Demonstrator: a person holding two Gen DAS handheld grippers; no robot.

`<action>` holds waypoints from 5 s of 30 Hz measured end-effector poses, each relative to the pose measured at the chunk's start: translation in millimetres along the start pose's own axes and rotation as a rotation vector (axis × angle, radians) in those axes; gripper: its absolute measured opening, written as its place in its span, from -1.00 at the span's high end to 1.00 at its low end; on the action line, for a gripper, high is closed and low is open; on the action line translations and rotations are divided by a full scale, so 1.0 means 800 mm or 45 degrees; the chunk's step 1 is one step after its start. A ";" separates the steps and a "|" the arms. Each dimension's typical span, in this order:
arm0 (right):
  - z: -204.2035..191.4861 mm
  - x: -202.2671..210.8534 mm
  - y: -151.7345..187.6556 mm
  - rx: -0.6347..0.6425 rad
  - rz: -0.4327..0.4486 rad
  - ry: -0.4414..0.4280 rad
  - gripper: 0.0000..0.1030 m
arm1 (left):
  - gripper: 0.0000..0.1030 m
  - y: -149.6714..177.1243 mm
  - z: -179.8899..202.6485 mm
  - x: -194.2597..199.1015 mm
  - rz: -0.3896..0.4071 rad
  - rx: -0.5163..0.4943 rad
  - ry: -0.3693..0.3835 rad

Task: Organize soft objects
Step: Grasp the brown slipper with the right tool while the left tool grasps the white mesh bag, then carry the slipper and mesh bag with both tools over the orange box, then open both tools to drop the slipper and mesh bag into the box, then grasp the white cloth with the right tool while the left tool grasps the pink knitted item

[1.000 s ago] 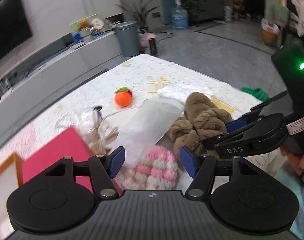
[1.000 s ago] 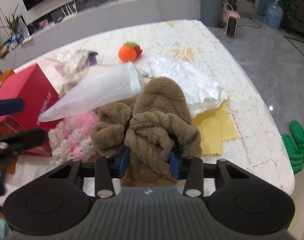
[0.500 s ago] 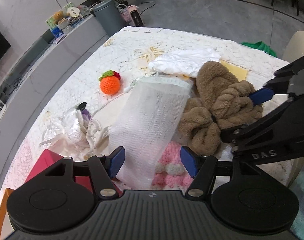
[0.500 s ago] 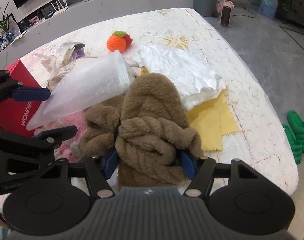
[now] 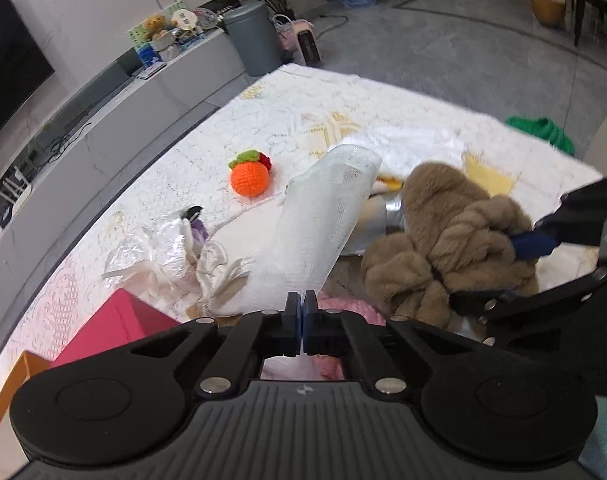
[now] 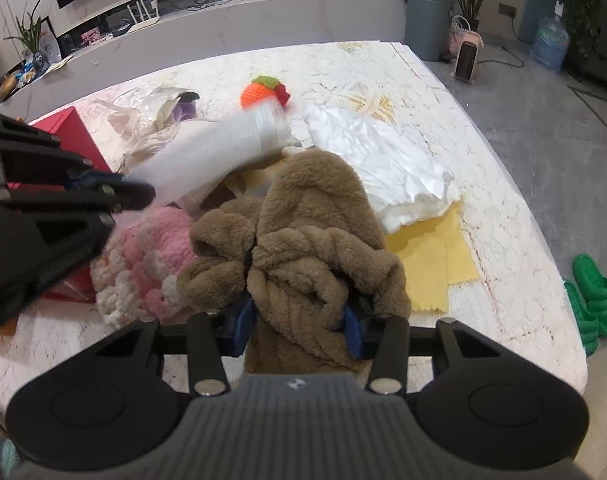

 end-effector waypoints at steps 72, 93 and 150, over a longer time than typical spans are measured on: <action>-0.473 0.022 -0.057 0.542 -0.171 -0.548 0.12 | 0.99 0.316 -0.332 0.170 -0.203 0.968 -0.340; -0.490 -0.028 -0.038 0.589 -0.308 -0.505 -0.16 | 0.20 0.341 -0.331 0.163 -0.343 0.996 -0.284; 0.021 0.088 0.015 0.216 -0.087 -0.021 -0.58 | -0.28 0.044 0.041 0.074 -0.019 0.379 0.175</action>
Point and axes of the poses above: each gripper's, at about its wrist camera, not at the fingertips, and x roughly against the way its jaws point, z to its right, y to its underside, the point moved 8 cm from there along -x, roughly the way its jaws point, and after that the axes turned 4 degrees about z, right-handed, at the moved point
